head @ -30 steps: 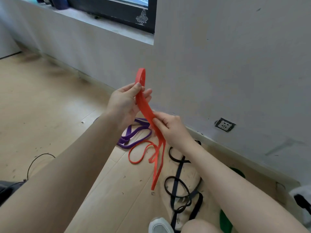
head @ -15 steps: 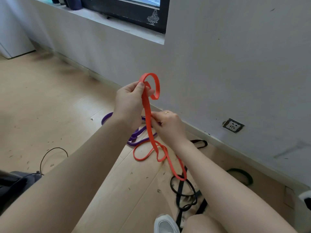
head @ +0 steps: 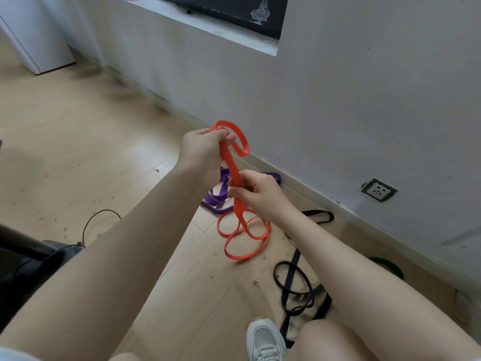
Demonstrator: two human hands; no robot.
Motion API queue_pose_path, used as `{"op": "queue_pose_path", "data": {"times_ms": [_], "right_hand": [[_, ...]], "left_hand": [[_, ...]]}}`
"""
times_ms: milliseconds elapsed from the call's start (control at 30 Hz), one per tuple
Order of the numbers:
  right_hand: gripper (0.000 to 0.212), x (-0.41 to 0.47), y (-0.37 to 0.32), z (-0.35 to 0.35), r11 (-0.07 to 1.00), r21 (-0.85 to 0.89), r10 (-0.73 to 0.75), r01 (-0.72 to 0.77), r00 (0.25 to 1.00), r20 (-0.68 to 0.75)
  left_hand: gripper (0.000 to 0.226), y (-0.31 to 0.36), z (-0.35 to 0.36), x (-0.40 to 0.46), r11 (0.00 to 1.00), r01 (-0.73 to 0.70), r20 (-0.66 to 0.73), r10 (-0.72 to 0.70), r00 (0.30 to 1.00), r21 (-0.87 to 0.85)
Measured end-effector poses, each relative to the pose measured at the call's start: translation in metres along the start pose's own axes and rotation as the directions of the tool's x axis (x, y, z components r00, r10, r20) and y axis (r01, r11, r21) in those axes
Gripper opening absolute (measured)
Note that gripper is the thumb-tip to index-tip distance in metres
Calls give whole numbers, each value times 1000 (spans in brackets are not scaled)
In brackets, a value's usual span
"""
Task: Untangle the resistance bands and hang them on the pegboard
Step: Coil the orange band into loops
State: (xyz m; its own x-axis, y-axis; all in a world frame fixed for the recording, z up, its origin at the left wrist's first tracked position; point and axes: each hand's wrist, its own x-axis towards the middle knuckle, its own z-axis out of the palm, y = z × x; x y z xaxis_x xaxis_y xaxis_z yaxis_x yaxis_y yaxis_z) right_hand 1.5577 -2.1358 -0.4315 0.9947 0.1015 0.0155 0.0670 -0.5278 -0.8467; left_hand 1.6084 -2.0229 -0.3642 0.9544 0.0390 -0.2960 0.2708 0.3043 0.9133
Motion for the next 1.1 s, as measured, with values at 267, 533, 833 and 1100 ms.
{"op": "queue_pose_path", "data": {"times_ms": [267,533,833,1100], "right_hand": [[6,16,-40,-27,659,747,150,-87,988,-17],[8,34,-32,-32,502,858,340,-109,937,-80],[47,15,-11,-15,598,763,349,-243,937,25],[17,-7,-10,-37,669,736,264,-99,958,-111]], "left_hand": [[52,-67,-42,-27,943,-112,406,-27,914,313],[13,-54,-49,-20,675,-460,484,171,858,577],[18,-38,-23,-18,601,-503,502,189,844,621],[15,-37,-5,-26,571,-537,539,185,821,621]]}}
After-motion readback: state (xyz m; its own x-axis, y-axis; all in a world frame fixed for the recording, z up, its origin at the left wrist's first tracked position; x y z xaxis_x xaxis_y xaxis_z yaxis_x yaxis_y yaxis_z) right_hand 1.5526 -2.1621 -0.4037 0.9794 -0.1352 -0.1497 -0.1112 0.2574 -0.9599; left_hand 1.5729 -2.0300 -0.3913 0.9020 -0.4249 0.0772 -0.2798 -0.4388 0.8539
